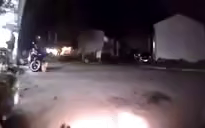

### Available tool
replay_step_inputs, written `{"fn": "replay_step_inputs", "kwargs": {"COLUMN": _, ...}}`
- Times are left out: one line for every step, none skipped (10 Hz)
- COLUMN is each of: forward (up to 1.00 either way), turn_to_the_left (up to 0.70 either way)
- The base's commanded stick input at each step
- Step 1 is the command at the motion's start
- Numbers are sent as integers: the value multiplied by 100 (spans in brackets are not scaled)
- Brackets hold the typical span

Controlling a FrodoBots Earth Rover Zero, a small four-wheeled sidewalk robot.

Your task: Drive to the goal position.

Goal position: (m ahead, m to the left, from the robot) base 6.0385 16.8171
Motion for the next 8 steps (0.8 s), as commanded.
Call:
{"fn": "replay_step_inputs", "kwargs": {"forward": 100, "turn_to_the_left": 5}}
{"fn": "replay_step_inputs", "kwargs": {"forward": 100, "turn_to_the_left": 27}}
{"fn": "replay_step_inputs", "kwargs": {"forward": 100, "turn_to_the_left": 27}}
{"fn": "replay_step_inputs", "kwargs": {"forward": 100, "turn_to_the_left": 27}}
{"fn": "replay_step_inputs", "kwargs": {"forward": 100, "turn_to_the_left": 27}}
{"fn": "replay_step_inputs", "kwargs": {"forward": 100, "turn_to_the_left": 27}}
{"fn": "replay_step_inputs", "kwargs": {"forward": 100, "turn_to_the_left": 27}}
{"fn": "replay_step_inputs", "kwargs": {"forward": 100, "turn_to_the_left": 27}}
